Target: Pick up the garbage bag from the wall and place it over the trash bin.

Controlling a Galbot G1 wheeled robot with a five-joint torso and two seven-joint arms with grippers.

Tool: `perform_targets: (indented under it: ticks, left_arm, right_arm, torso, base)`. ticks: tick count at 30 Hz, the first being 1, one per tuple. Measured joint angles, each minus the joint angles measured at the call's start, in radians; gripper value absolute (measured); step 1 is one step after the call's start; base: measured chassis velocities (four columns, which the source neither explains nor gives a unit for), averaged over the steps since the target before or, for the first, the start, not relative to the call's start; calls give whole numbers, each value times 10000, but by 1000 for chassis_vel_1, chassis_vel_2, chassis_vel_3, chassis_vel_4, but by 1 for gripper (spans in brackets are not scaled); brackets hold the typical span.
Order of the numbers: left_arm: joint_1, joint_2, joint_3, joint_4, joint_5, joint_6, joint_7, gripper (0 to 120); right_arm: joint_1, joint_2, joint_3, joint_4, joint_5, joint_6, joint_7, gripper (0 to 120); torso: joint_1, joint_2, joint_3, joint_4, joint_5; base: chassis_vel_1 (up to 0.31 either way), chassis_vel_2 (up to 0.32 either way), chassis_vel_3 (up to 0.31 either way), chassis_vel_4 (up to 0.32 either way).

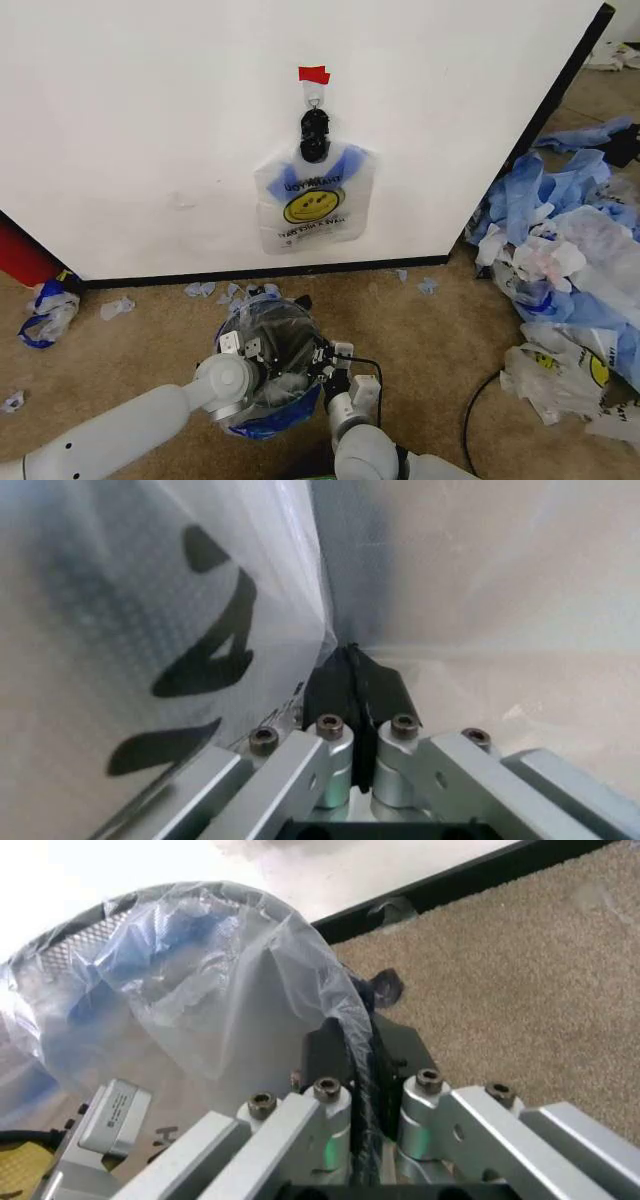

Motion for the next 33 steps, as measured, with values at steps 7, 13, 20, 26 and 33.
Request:
perform_targets:
  ticks: [7,13,20,26,33]
  left_arm:
    - [-187,197,1,-330,-50,-5,-102,0]
    - [-266,430,-2,-858,-168,-40,-267,0]
    - [-250,944,-122,-1579,-268,-63,-366,0]
    - [-281,955,-193,-1566,-204,-68,-301,0]
    - [-488,428,-99,-800,6,-120,-140,0]
  right_arm:
    - [11,18,-10,-18,-31,1,20,0]
    - [21,30,-85,-16,-81,3,61,0]
    - [44,49,-176,-24,-111,2,69,0]
    - [33,91,-198,-36,-143,1,70,0]
    - [-28,81,-159,-11,-159,-2,78,0]
  torso:
    - [0,0,1,-1,-1]
    - [0,-1,2,0,1]
    - [0,0,1,1,3]
    - [0,0,1,1,3]
    - [1,0,1,1,2]
  base:
    - [0,0,0,0]
    - [0,0,0,0]
    - [0,0,0,0]
    - [0,0,0,0]
    - [0,0,0,0]
